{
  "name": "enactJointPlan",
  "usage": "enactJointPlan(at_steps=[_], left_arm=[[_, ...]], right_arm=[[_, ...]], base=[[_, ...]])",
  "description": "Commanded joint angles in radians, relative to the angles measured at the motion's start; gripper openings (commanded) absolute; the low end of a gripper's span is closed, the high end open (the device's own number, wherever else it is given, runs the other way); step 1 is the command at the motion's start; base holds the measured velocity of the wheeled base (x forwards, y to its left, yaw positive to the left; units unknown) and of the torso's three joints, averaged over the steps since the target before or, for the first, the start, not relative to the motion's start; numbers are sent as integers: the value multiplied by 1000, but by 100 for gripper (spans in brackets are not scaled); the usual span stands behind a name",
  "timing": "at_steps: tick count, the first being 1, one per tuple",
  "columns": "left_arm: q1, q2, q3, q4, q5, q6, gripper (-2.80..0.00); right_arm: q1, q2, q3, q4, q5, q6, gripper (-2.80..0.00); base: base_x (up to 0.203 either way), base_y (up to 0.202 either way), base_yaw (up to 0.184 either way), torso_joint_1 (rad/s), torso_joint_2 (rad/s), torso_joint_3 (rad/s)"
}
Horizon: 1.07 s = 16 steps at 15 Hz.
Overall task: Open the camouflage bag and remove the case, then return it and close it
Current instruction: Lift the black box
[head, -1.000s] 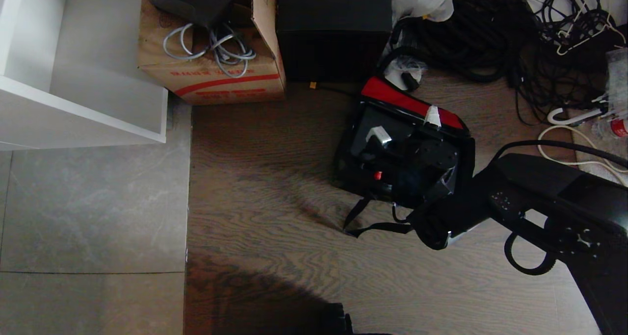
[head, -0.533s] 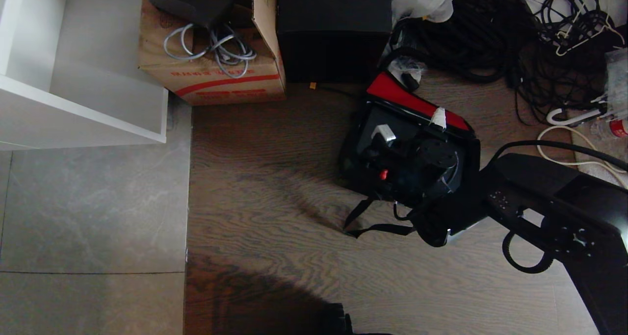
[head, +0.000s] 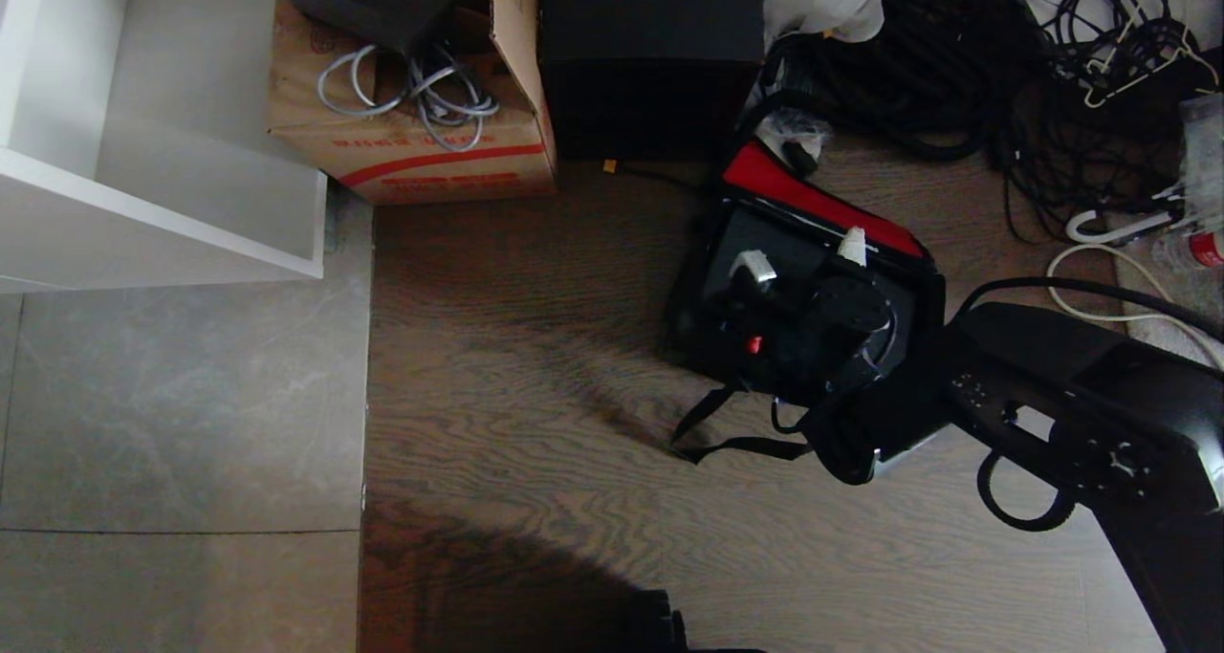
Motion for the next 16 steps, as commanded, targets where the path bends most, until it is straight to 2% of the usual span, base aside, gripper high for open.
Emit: enactJointPlan(at_steps=[1, 10, 16], left_arm=[[-1, 0, 8, -1, 0, 0, -280], [-1, 0, 8, -1, 1, 0, -280], [-1, 0, 8, -1, 0, 0, -280]], right_arm=[[3, 23, 7, -18, -16, -2, -280], [22, -45, 74, -18, -19, 15, -280], [65, -303, 186, -18, -17, -3, -280]], base=[[0, 0, 0, 0, 0, 0], [0, 0, 0, 0, 0, 0], [0, 0, 0, 0, 0, 0]])
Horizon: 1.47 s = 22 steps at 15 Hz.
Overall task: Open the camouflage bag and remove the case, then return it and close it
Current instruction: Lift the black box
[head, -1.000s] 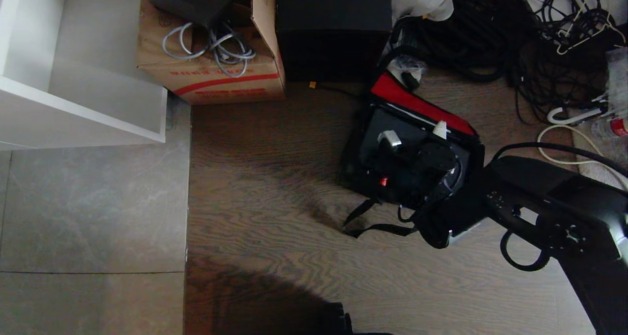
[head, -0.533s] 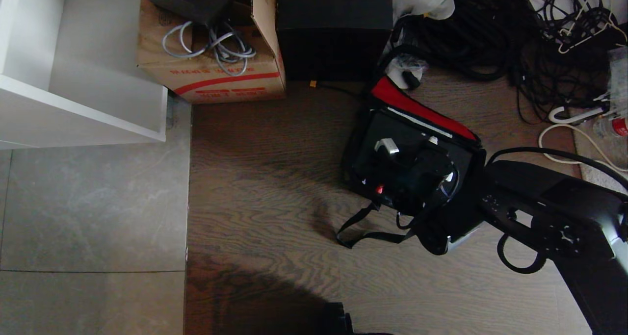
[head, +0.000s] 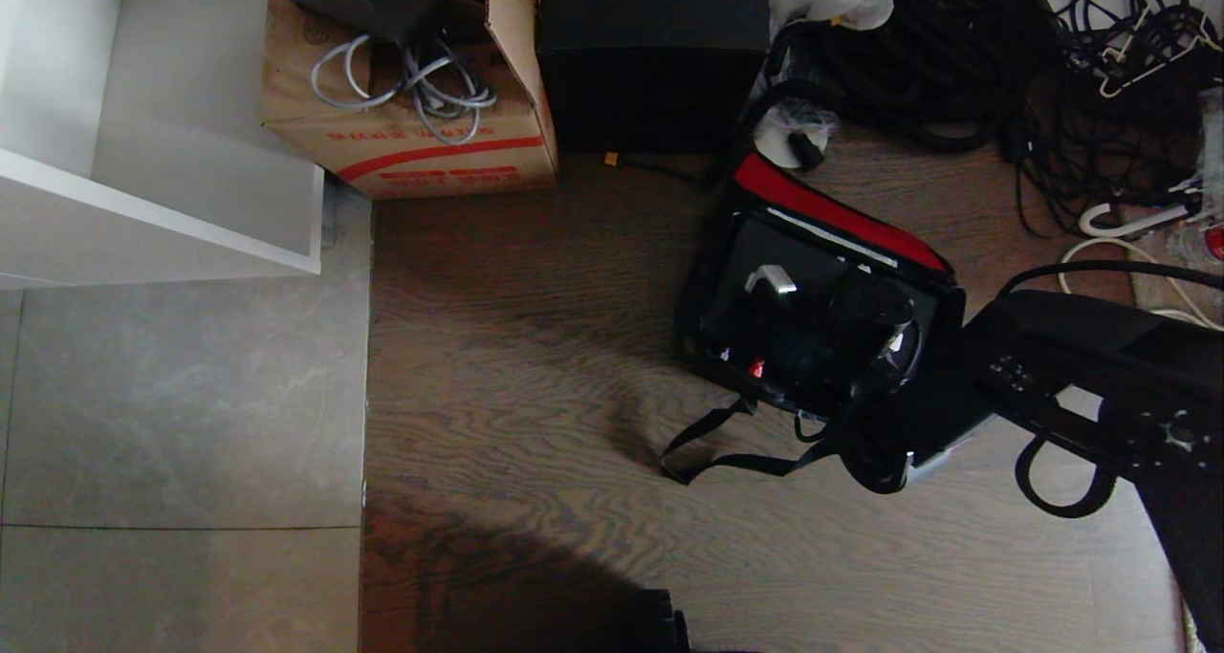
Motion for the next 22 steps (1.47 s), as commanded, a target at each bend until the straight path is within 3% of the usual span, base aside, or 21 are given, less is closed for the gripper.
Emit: enactJointPlan(at_steps=[1, 6, 15, 22], left_arm=[[-1, 0, 8, 0, 0, 0, -280], [-1, 0, 8, 0, 0, 0, -280], [0, 0, 8, 0, 1, 0, -280], [-1, 0, 8, 0, 1, 0, -280]], right_arm=[[28, -161, 32, -27, -5, -15, -280], [55, -323, 63, 63, -5, -34, -280], [68, -430, 94, 125, -4, -36, -280], [70, -615, 113, 268, -6, -34, -280]], base=[[0, 0, 0, 0, 0, 0], [0, 0, 0, 0, 0, 0], [0, 0, 0, 0, 0, 0], [0, 0, 0, 0, 0, 0]])
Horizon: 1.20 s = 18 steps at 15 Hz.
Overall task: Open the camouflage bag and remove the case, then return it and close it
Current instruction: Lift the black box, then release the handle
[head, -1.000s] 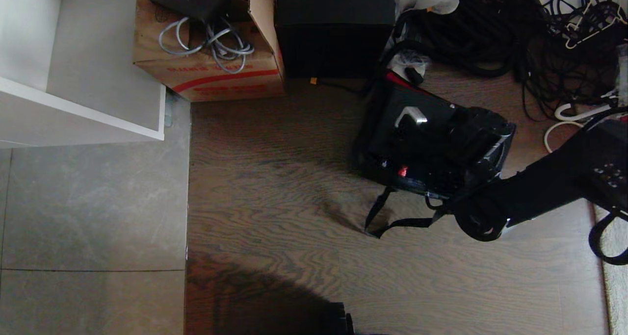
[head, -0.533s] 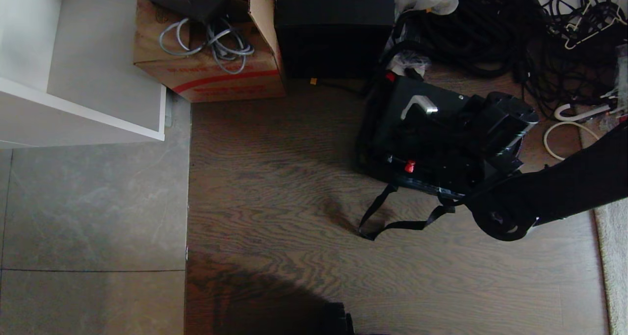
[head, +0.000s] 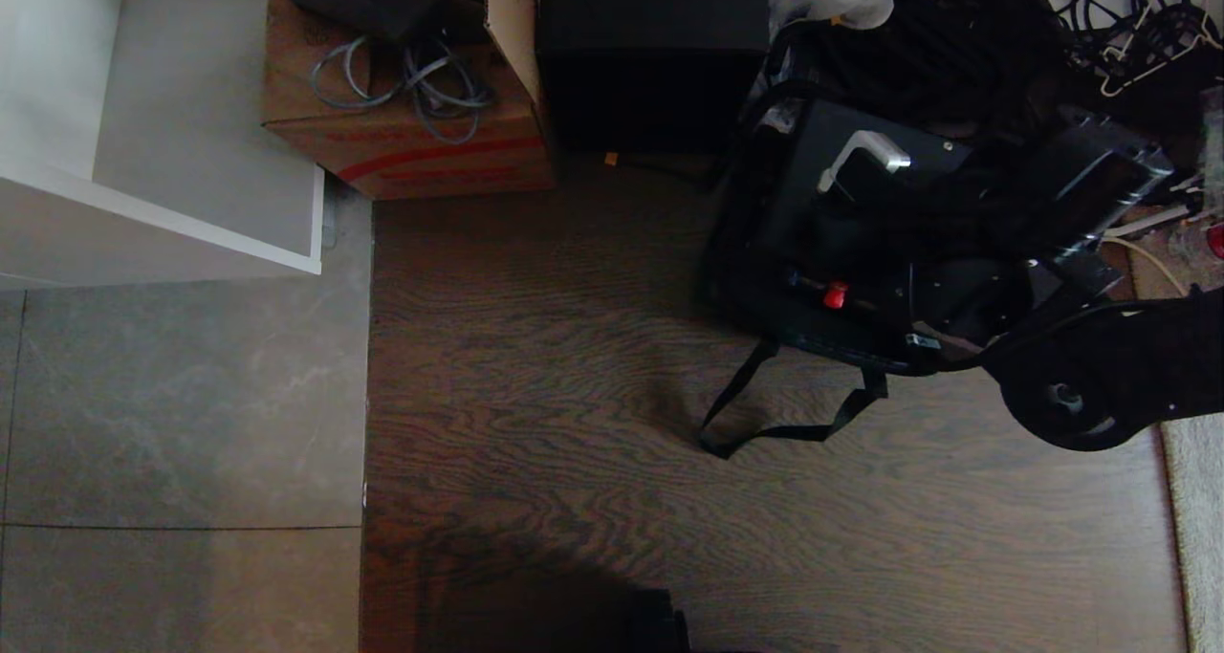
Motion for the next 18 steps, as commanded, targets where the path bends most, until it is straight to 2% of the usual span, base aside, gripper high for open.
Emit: enactJointPlan(at_steps=[1, 6, 10, 13, 18], left_arm=[[0, 0, 8, -1, 1, 0, -280], [-1, 0, 8, -1, 0, 0, -280], [0, 0, 8, -1, 0, 0, -280], [0, 0, 8, -1, 0, 0, -280], [0, 0, 8, -1, 1, 0, -280]], right_arm=[[1, -110, 22, 21, -5, -10, -280], [-5, -223, 135, 52, -5, -8, -280], [-58, -295, 190, 53, -3, -9, -280], [-146, -331, 223, 52, 34, -11, -280], [-321, -364, 282, 22, 154, -44, -280]], base=[[0, 0, 0, 0, 0, 0], [0, 0, 0, 0, 0, 0], [0, 0, 0, 0, 0, 0], [0, 0, 0, 0, 0, 0], [0, 0, 0, 0, 0, 0]])
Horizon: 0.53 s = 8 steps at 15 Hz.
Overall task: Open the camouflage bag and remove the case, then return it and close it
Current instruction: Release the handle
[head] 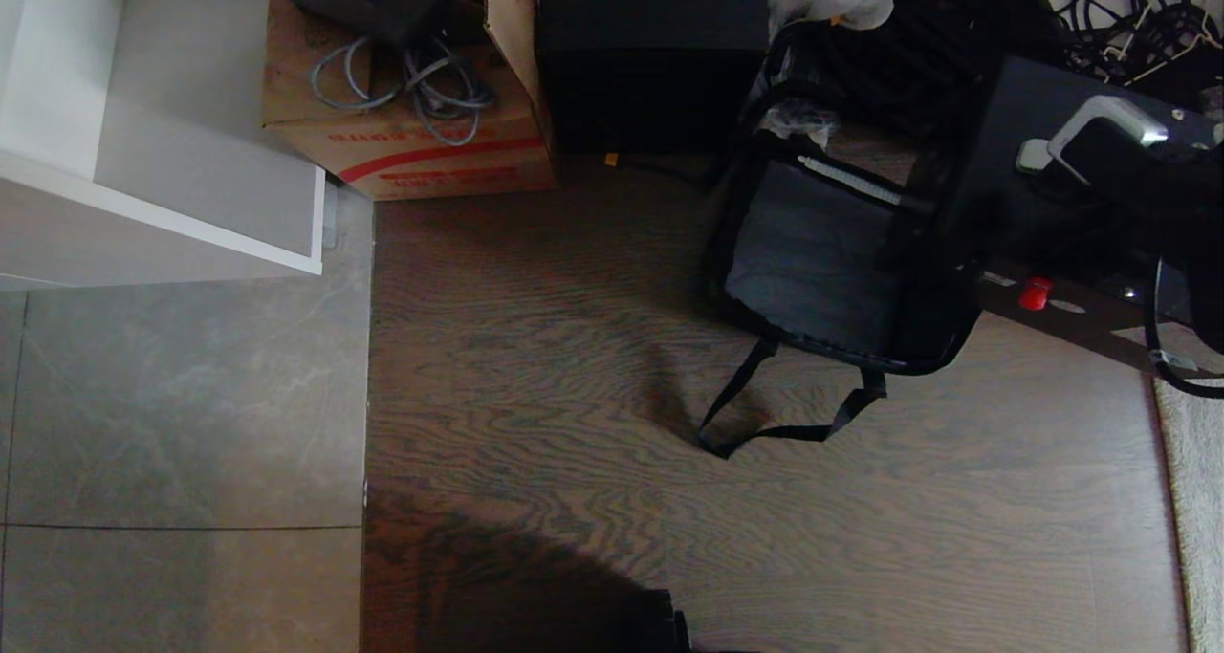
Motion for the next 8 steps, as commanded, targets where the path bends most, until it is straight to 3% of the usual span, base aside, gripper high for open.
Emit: enactJointPlan(at_steps=[1, 4, 8], left_arm=[[0, 0, 8, -1, 0, 0, -280], [0, 0, 8, -1, 0, 0, -280], [0, 0, 8, -1, 0, 0, -280]], right_arm=[[-85, -24, 21, -13, 36, -7, -280], [-209, -9, 26, -18, 100, 2, -280], [-301, 44, 26, -45, 123, 20, -280]], base=[[0, 0, 0, 0, 0, 0], [0, 0, 0, 0, 0, 0], [0, 0, 0, 0, 0, 0]])
